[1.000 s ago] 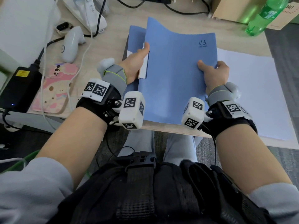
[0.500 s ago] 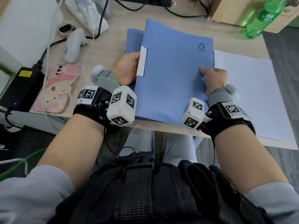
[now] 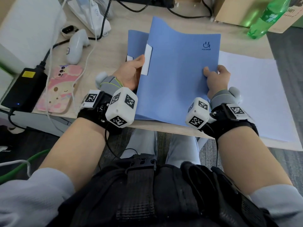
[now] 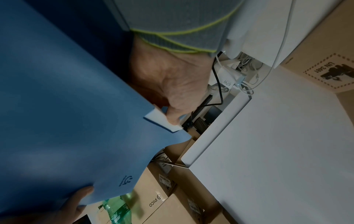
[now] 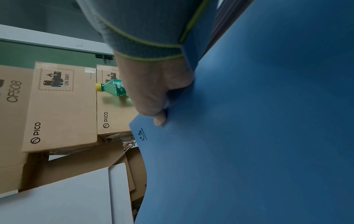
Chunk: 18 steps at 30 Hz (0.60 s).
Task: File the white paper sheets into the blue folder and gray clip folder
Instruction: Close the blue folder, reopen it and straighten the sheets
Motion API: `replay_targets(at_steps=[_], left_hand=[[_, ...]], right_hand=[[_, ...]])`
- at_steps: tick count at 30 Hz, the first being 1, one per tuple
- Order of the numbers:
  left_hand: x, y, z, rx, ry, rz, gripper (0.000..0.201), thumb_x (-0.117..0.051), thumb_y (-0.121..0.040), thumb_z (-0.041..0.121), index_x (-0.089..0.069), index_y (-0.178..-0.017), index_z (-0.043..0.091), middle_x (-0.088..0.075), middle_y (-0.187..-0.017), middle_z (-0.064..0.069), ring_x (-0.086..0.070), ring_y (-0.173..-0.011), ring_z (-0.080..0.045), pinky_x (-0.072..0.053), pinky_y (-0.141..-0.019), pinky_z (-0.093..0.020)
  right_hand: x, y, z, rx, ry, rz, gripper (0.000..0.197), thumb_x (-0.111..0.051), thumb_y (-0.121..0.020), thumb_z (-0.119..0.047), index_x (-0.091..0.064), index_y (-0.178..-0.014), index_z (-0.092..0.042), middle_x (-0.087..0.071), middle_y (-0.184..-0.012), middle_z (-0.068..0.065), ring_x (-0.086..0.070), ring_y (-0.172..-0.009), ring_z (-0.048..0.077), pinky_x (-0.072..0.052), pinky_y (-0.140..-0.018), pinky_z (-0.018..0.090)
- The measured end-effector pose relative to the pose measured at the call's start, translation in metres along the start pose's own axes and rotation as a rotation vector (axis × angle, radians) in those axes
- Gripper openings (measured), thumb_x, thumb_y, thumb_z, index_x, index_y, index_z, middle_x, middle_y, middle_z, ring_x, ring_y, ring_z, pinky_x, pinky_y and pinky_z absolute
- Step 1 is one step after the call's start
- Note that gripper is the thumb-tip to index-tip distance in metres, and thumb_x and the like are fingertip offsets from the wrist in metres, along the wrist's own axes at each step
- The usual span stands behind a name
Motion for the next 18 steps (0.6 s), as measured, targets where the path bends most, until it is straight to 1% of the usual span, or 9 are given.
replay_targets(at_steps=[3,7,9,10,12,14,15,16,18], left_hand=[[-0.002,0.001,0.001,-0.008,-0.031,-0.037,0.028,-0.030,-0.102,0.020,-0.056,-0.112,0.018,-0.073,-0.092,0.006,-0.070,-0.085,-0.011,-0.057,-0.074,-0.025],[-0.003,-0.001,0.002,0.004,-0.080,-0.070,0.030,-0.028,-0.102,0.020,-0.050,-0.122,0.017,-0.069,-0.101,0.005,-0.069,-0.089,-0.010,-0.057,-0.074,-0.025],[-0.001,-0.001,0.008,0.003,-0.148,-0.049,0.029,-0.027,-0.103,0.017,-0.051,-0.119,0.014,-0.064,-0.104,0.001,-0.067,-0.087,-0.010,-0.057,-0.073,-0.025],[0.000,-0.001,0.011,-0.008,-0.202,-0.018,0.028,-0.028,-0.102,0.013,-0.053,-0.114,0.013,-0.063,-0.103,-0.001,-0.066,-0.085,-0.011,-0.058,-0.073,-0.025],[0.002,0.000,0.019,-0.051,-0.360,0.117,0.024,-0.035,-0.100,0.005,-0.058,-0.105,0.011,-0.062,-0.093,-0.002,-0.066,-0.073,-0.009,-0.057,-0.067,-0.022],[0.014,0.003,0.029,-0.107,-0.505,0.345,0.025,-0.045,-0.093,-0.002,-0.060,-0.110,0.006,-0.062,-0.084,-0.004,-0.066,-0.058,-0.007,-0.056,-0.057,-0.019],[0.020,0.004,0.035,-0.156,-0.570,0.461,0.028,-0.049,-0.089,-0.005,-0.061,-0.112,0.004,-0.064,-0.085,-0.008,-0.067,-0.058,-0.011,-0.057,-0.057,-0.021],[0.027,0.005,0.040,-0.201,-0.658,0.566,0.031,-0.054,-0.084,-0.004,-0.062,-0.113,0.004,-0.066,-0.091,-0.011,-0.070,-0.066,-0.017,-0.057,-0.063,-0.026],[0.036,0.008,0.045,-0.192,-0.897,0.707,0.039,-0.067,-0.077,0.008,-0.061,-0.116,0.008,-0.066,-0.109,-0.010,-0.067,-0.096,-0.023,-0.051,-0.084,-0.031]], right_hand=[[0.000,-0.001,0.001,-0.009,0.006,0.006,0.020,-0.060,-0.087,-0.007,-0.052,-0.078,-0.023,-0.064,-0.095,0.003,-0.060,-0.081,0.021,-0.055,-0.084,0.034],[0.001,-0.001,0.001,-0.011,0.033,0.011,0.019,-0.060,-0.085,-0.009,-0.053,-0.074,-0.023,-0.065,-0.095,0.004,-0.061,-0.079,0.021,-0.056,-0.086,0.037],[0.000,-0.001,0.000,-0.010,0.055,0.023,0.020,-0.061,-0.085,-0.010,-0.052,-0.074,-0.023,-0.065,-0.094,0.002,-0.060,-0.080,0.021,-0.055,-0.087,0.037],[0.000,-0.002,-0.002,-0.008,0.067,0.027,0.019,-0.061,-0.085,-0.011,-0.051,-0.074,-0.024,-0.064,-0.094,0.001,-0.060,-0.080,0.021,-0.055,-0.086,0.036],[-0.001,-0.002,-0.006,0.020,0.083,0.033,0.014,-0.062,-0.084,-0.012,-0.053,-0.079,-0.022,-0.064,-0.094,0.000,-0.060,-0.081,0.020,-0.055,-0.085,0.035],[-0.002,-0.001,-0.010,0.023,0.069,0.013,0.011,-0.062,-0.086,-0.013,-0.054,-0.092,-0.018,-0.062,-0.095,0.000,-0.060,-0.083,0.020,-0.053,-0.084,0.032],[-0.002,-0.002,-0.009,0.018,0.065,0.007,0.015,-0.061,-0.087,-0.012,-0.055,-0.101,-0.016,-0.061,-0.096,0.000,-0.059,-0.084,0.020,-0.052,-0.084,0.032],[-0.002,-0.002,-0.008,0.008,0.074,0.005,0.022,-0.061,-0.088,-0.012,-0.056,-0.110,-0.013,-0.060,-0.098,0.000,-0.059,-0.085,0.020,-0.052,-0.084,0.031],[-0.001,-0.003,-0.004,-0.011,0.143,0.009,0.034,-0.061,-0.087,-0.017,-0.056,-0.119,-0.006,-0.063,-0.105,0.003,-0.059,-0.086,0.021,-0.052,-0.086,0.034]])
Point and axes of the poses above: each hand's wrist, its own y-axis away from the middle knuckle, its own x-axis out of the back of the hand, z = x × y, the point moved 3 cm from there along -y, towards the middle knuckle
